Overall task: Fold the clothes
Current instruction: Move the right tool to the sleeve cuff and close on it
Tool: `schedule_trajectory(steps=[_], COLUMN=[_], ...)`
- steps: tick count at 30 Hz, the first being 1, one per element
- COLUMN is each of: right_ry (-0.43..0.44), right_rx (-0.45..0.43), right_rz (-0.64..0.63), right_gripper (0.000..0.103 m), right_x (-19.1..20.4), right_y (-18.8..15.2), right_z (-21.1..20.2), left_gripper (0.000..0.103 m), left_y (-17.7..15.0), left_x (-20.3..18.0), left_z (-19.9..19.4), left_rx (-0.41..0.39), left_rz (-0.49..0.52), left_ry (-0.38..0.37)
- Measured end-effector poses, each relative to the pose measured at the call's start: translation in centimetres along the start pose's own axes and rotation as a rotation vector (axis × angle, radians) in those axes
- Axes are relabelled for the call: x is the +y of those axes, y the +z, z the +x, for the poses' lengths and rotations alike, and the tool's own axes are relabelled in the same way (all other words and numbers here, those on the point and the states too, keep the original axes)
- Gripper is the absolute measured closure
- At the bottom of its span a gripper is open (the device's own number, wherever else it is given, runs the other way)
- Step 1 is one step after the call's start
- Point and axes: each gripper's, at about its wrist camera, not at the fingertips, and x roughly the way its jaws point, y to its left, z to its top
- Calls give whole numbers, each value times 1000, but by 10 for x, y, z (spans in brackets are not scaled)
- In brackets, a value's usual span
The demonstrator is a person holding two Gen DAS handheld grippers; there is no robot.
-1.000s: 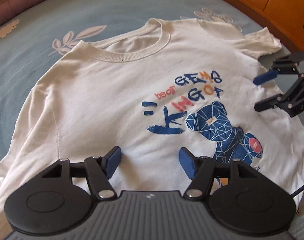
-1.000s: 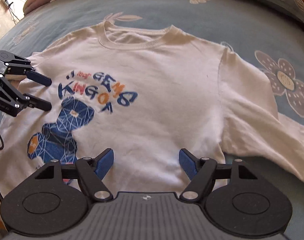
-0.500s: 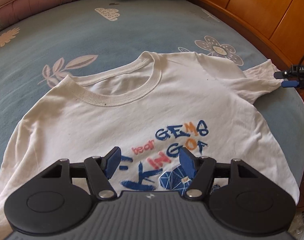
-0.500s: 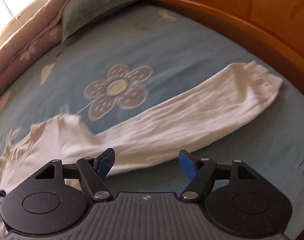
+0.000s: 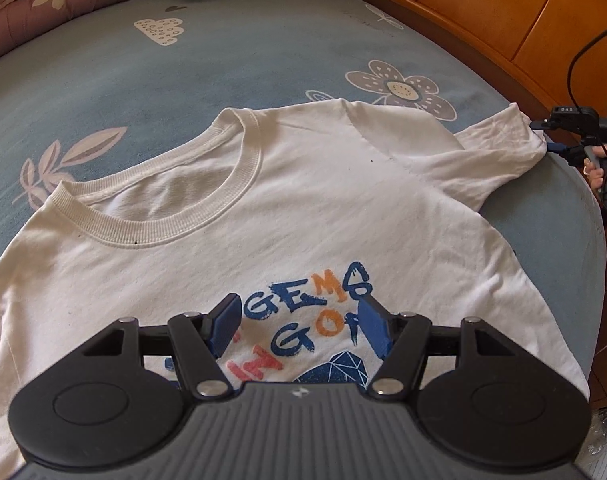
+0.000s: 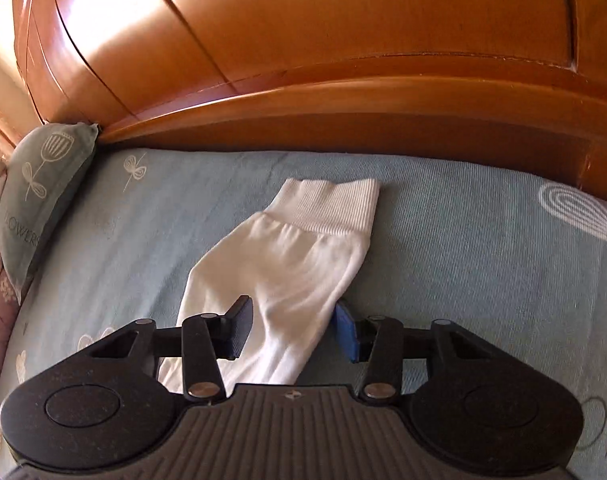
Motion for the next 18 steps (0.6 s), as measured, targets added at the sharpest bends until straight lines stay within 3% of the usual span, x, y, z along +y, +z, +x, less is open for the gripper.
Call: schedule_trajectory(steps=[4, 6, 10, 14, 18], right_ry=[-26, -53, -97, -126, 69], right_rx=[-15, -8, 13, -38, 106], right_rz=[-15, -43, -70, -351, -785], right_gripper=[54, 59, 60, 59, 57], right_x=[1, 5, 15, 58, 133], right_y=[16, 23, 24, 6, -34], right_z=[19, 26, 13, -24, -17], left_gripper=[39, 39, 39, 39, 39], left_y=[8, 12, 15, 14, 12], left_x=[-6, -9, -10, -7, -7], left_z=[5, 7, 9, 10, 13], left_rx=[7, 7, 3, 10, 22], left_rz=[38, 62, 73, 68, 72], left_ry=[-11, -13, -15, -10, -23])
